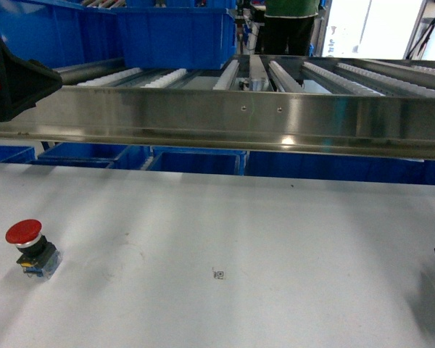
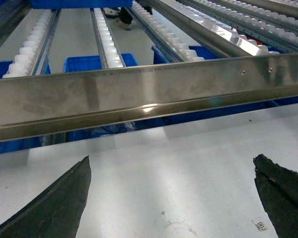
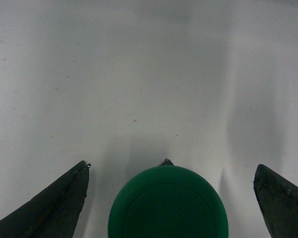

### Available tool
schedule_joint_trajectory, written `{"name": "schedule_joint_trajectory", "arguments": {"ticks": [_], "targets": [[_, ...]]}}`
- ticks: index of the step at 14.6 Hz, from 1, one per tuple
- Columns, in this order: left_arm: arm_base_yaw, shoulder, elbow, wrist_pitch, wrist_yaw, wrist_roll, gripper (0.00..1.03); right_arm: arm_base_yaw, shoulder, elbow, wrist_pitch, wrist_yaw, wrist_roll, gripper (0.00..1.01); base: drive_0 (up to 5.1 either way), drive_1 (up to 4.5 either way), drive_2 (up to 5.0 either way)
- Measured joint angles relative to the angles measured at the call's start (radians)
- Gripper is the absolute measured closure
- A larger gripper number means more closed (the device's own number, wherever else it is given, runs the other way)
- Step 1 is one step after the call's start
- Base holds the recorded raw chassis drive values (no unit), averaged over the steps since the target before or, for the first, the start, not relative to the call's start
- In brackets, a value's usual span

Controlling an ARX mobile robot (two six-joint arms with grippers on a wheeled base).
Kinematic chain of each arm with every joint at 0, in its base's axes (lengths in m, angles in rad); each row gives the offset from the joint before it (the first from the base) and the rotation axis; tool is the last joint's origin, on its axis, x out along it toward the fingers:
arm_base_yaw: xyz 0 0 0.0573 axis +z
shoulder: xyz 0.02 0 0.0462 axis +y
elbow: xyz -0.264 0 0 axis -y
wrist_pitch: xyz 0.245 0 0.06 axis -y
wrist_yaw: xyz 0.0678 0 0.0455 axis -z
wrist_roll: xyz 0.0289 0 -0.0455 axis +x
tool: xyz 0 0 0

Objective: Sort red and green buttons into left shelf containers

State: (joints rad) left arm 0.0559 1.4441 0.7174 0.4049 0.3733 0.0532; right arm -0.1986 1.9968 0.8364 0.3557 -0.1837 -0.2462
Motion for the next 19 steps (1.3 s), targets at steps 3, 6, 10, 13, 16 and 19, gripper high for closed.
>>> {"name": "schedule_joint_trajectory", "arguments": {"ticks": [3, 6, 10, 13, 16, 19], "targets": [[0.000, 0.000, 0.000, -0.001, 0.000, 0.000, 0.05, -0.043, 0.025, 0.002, 0.035, -0.020, 0.000, 0.03, 0.0, 0.00, 0.0], [0.000, 0.000, 0.000, 0.000, 0.000, 0.000, 0.05, -0.041, 0.033, 0.014, 0.052, -0.046, 0.014, 0.03, 0.0, 0.00, 0.0], [0.000, 0.000, 0.000, -0.001, 0.000, 0.000, 0.05, -0.005, 0.043, 0.015, 0.068, -0.054, 0.037, 0.17, 0.0, 0.00, 0.0], [0.000, 0.000, 0.000, 0.000, 0.000, 0.000, 0.05, -0.003, 0.056, 0.015, 0.073, -0.053, 0.039, 0.39, 0.0, 0.00, 0.0], [0.000, 0.000, 0.000, 0.000, 0.000, 0.000, 0.05, 0.004, 0.058, 0.015, 0.072, -0.038, 0.039, 0.61, 0.0, 0.00, 0.0], [0.000, 0.000, 0.000, 0.000, 0.000, 0.000, 0.05, 0.018, 0.058, 0.012, 0.095, -0.021, 0.040, 0.70, 0.0, 0.00, 0.0]]}}
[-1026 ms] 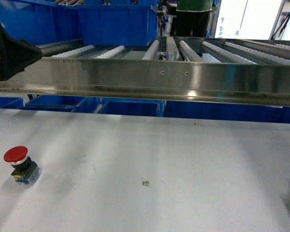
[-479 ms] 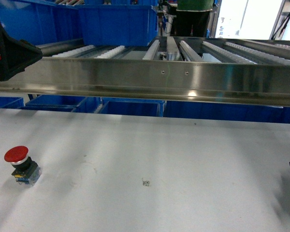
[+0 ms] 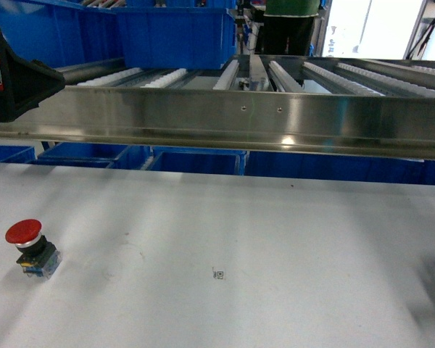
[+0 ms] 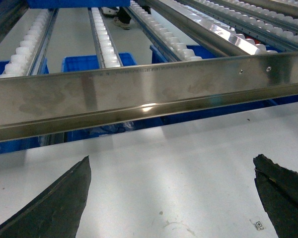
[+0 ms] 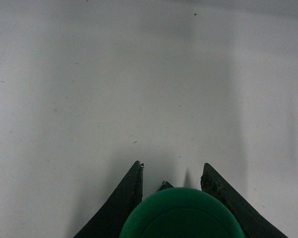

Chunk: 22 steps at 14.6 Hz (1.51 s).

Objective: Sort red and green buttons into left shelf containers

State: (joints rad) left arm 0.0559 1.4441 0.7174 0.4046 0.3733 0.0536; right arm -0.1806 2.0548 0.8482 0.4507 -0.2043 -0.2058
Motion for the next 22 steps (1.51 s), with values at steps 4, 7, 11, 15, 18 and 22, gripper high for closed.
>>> {"name": "schedule_joint_trajectory", "arguments": {"ticks": [4, 7, 11, 15, 18, 22], "targets": [[0.000, 0.000, 0.000, 0.000, 0.000, 0.000, 0.05, 0.035, -0.017, -0.045, 0.063, 0.020, 0.012, 0.70, 0.0, 0.00, 0.0], [0.000, 0.000, 0.000, 0.000, 0.000, 0.000, 0.05, 0.098, -0.669, -0.489, 0.255, 0.033, 0.003, 0.70, 0.0, 0.00, 0.0], [0.000, 0.000, 0.000, 0.000, 0.000, 0.000, 0.05, 0.174, -1.033, -0.609, 0.117, 0.033, -0.002, 0.71, 0.0, 0.00, 0.0], [0.000, 0.000, 0.000, 0.000, 0.000, 0.000, 0.05, 0.235, -1.339, -0.684, -0.076, 0.122, 0.033, 0.71, 0.0, 0.00, 0.0], [0.000, 0.000, 0.000, 0.000, 0.000, 0.000, 0.05, 0.273, -1.441, -0.718, -0.134, 0.161, 0.038, 0.71, 0.0, 0.00, 0.0], [-0.014, 0.024, 0.000, -0.019, -0.132, 0.000, 0.05, 0.272, -1.435, -0.718, -0.137, 0.164, 0.040, 0.71, 0.0, 0.00, 0.0]]}}
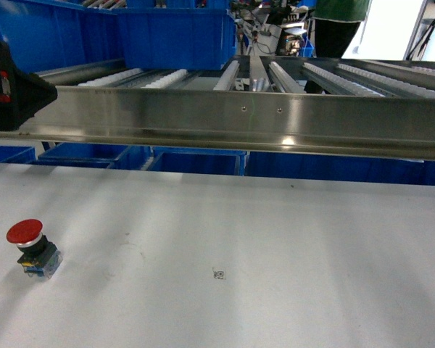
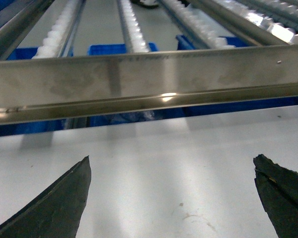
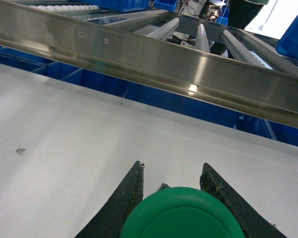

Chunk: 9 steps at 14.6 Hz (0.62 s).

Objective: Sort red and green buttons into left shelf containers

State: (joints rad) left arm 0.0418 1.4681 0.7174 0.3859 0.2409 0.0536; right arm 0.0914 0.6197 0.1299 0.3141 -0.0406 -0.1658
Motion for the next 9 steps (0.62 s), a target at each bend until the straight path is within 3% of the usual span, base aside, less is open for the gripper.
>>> {"name": "schedule_joint_trajectory", "arguments": {"ticks": [1, 3, 6, 9], "targets": [[-0.013, 0.044, -0.003, 0.003, -0.078, 0.002, 0.05, 0.000, 0.000, 0.000, 0.000, 0.000, 0.000, 0.71, 0.0, 0.00, 0.0], [-0.019, 0.092, -0.026, 0.002, -0.153, 0.003, 0.05, 0.000, 0.000, 0.000, 0.000, 0.000, 0.000, 0.71, 0.0, 0.00, 0.0], [-0.018, 0.188, -0.052, 0.020, -0.220, 0.008, 0.05, 0.000, 0.000, 0.000, 0.000, 0.000, 0.000, 0.71, 0.0, 0.00, 0.0], [0.011, 0.301, -0.050, 0.016, -0.226, 0.008, 0.05, 0.000, 0.000, 0.000, 0.000, 0.000, 0.000, 0.71, 0.0, 0.00, 0.0]]}}
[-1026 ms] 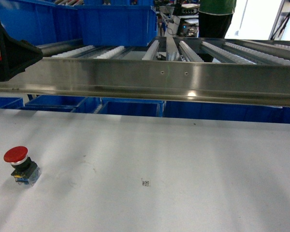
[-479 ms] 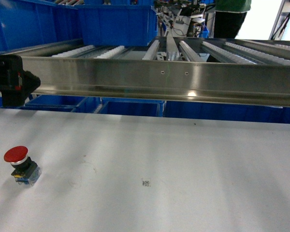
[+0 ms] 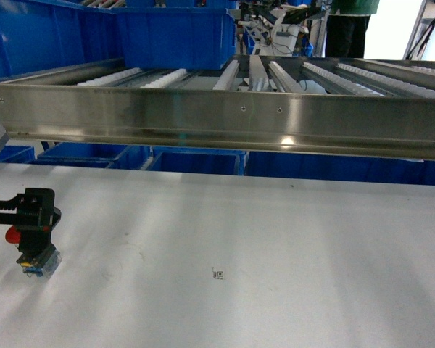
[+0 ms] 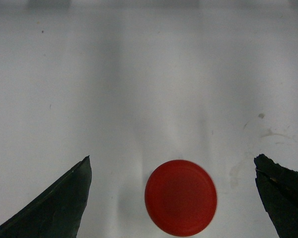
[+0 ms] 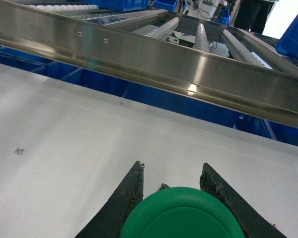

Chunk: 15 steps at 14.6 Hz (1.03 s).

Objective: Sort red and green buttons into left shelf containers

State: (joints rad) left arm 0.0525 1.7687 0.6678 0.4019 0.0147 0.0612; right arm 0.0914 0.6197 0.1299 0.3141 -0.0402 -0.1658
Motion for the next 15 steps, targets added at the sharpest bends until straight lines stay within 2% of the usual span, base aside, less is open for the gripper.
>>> {"name": "schedule_joint_trajectory", "arguments": {"ticks": [3, 7, 8, 12, 13, 15], "targets": [[0.033, 0.095, 0.037, -0.021, 0.006, -0.001, 0.05, 0.000, 0.000, 0.000, 0.000, 0.000, 0.000, 0.71, 0.0, 0.00, 0.0], [0.016, 0.142, 0.054, -0.041, 0.029, -0.027, 0.05, 0.000, 0.000, 0.000, 0.000, 0.000, 0.000, 0.71, 0.0, 0.00, 0.0], [0.008, 0.152, 0.054, -0.052, 0.027, -0.031, 0.13, 0.000, 0.000, 0.000, 0.000, 0.000, 0.000, 0.71, 0.0, 0.00, 0.0], [-0.008, 0.172, 0.054, -0.019, 0.030, -0.039, 0.68, 0.000, 0.000, 0.000, 0.000, 0.000, 0.000, 0.71, 0.0, 0.00, 0.0], [-0.007, 0.172, 0.054, 0.001, 0.033, -0.039, 0.76, 0.000, 0.000, 0.000, 0.000, 0.000, 0.000, 0.71, 0.0, 0.00, 0.0], [-0.007, 0.155, 0.051, -0.030, 0.065, -0.048, 0.78, 0.000, 0.000, 0.000, 0.000, 0.000, 0.000, 0.71, 0.0, 0.00, 0.0]]}}
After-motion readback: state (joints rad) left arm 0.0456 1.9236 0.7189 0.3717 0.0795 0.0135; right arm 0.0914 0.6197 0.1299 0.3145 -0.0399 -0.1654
